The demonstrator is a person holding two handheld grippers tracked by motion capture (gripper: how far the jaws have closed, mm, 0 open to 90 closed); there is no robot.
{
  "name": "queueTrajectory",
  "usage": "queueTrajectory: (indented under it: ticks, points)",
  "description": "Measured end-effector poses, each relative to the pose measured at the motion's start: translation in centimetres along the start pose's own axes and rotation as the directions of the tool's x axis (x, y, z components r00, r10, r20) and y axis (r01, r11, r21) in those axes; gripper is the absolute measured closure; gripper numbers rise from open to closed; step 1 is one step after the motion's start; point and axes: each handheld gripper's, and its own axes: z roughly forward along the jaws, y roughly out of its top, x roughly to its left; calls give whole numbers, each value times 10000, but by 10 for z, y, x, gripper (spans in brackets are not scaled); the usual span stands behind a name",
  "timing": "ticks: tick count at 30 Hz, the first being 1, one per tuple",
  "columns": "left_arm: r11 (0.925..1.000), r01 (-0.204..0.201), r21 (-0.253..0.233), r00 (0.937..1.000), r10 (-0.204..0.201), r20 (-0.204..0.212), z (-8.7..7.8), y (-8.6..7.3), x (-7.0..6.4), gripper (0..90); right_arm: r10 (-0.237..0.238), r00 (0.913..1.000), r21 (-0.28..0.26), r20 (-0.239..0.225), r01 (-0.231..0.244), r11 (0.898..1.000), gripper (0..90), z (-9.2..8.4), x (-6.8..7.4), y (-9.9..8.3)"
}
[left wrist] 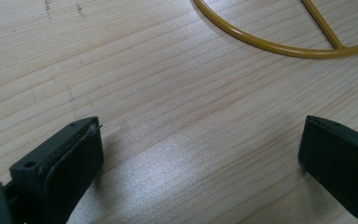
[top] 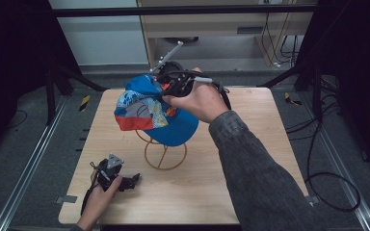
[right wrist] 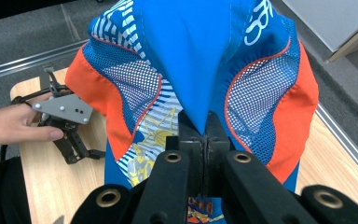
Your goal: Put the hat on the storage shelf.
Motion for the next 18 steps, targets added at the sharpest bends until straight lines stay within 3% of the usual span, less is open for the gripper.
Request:
queueTrajectory:
  ticks: [18]
  points:
    - [10000,-25,-21,10000,25,49,0,0,-1,0,-86,10000,438,6,86,9990,893,13,3,-1]
